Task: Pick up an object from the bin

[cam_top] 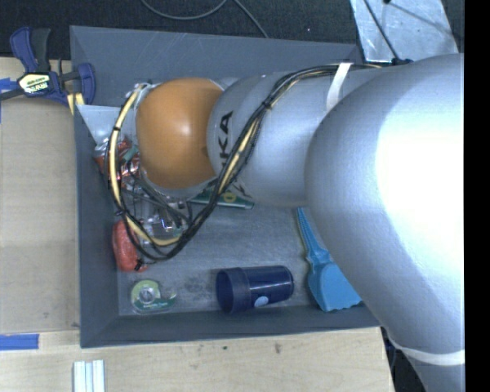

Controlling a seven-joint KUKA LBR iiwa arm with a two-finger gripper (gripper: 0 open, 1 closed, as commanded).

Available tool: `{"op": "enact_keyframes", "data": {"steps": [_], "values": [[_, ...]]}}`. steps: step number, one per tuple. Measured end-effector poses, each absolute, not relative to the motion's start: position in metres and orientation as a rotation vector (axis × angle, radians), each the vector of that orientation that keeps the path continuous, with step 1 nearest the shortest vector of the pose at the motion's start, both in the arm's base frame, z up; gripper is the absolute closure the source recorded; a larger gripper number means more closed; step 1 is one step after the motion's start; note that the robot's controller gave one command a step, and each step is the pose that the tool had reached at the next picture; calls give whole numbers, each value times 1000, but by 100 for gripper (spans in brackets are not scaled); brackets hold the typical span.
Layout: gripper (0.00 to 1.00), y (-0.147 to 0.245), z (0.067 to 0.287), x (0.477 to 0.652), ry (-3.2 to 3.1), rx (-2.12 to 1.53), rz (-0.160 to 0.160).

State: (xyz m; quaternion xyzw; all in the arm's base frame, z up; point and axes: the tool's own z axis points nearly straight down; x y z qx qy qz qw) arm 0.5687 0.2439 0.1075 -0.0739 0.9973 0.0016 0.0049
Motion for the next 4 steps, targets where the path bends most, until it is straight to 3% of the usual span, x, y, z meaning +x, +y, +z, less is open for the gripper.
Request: {"op": "enact_keyframes", "data": {"steps": [1, 2, 4], "values": [[0, 245, 85, 562, 3094, -513, 3], [100, 244, 77, 575, 2991, -919, 0], [100, 244, 80, 575, 2991, -919, 1]]}}
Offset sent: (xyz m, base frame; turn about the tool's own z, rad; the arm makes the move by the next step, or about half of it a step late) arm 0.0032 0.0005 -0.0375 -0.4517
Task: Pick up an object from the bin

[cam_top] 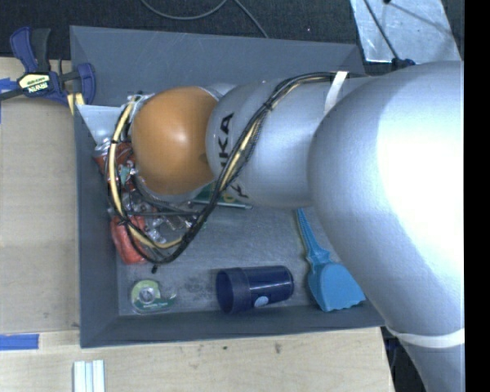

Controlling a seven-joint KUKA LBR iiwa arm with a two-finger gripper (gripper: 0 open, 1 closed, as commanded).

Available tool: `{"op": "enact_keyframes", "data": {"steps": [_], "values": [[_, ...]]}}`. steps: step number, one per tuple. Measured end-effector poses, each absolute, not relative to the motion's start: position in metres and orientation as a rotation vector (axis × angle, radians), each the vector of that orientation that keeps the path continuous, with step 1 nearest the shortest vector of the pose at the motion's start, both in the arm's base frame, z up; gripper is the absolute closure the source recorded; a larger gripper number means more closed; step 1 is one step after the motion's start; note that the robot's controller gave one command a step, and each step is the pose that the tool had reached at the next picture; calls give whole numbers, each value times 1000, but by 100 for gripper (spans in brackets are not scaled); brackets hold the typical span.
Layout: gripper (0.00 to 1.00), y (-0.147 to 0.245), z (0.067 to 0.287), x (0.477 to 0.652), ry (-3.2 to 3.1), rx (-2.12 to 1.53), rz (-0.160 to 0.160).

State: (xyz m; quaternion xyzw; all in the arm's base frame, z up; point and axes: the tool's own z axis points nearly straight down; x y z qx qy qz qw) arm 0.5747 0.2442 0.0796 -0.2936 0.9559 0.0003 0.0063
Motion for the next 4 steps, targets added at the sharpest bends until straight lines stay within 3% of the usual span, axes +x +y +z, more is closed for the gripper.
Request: {"op": "enact_keyframes", "data": {"steps": [4], "values": [[100, 245, 143, 574, 2987, -919, 3]]}}
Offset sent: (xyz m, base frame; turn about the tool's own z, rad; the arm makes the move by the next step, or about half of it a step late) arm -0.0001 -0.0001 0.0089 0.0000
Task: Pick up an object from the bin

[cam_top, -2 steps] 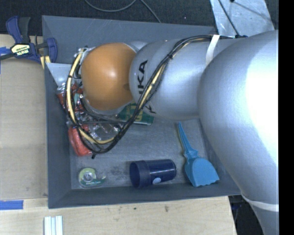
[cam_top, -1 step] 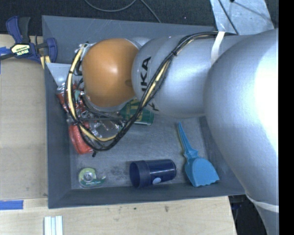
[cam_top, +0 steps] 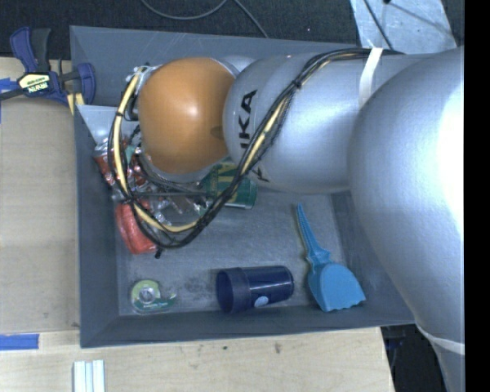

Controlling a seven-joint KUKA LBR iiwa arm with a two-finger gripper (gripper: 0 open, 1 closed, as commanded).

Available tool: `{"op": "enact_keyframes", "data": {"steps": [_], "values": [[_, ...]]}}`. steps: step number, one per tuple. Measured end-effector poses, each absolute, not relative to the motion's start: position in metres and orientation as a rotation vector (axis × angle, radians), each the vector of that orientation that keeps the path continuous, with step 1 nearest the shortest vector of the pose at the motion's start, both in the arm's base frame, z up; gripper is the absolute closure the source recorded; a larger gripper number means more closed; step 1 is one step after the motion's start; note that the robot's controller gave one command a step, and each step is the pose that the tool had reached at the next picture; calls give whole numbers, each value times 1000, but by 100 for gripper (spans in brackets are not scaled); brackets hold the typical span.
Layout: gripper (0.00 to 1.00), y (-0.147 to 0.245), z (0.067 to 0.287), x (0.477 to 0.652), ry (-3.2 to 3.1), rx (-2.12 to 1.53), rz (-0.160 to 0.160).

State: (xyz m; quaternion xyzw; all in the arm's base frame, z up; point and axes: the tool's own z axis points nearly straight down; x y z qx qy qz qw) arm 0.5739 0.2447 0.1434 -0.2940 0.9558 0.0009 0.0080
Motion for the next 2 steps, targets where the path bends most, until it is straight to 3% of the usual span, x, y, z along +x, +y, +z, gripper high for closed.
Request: {"op": "enact_keyframes", "data": {"steps": [2], "values": [[100, 245, 171, 573, 2990, -918, 3]]}}
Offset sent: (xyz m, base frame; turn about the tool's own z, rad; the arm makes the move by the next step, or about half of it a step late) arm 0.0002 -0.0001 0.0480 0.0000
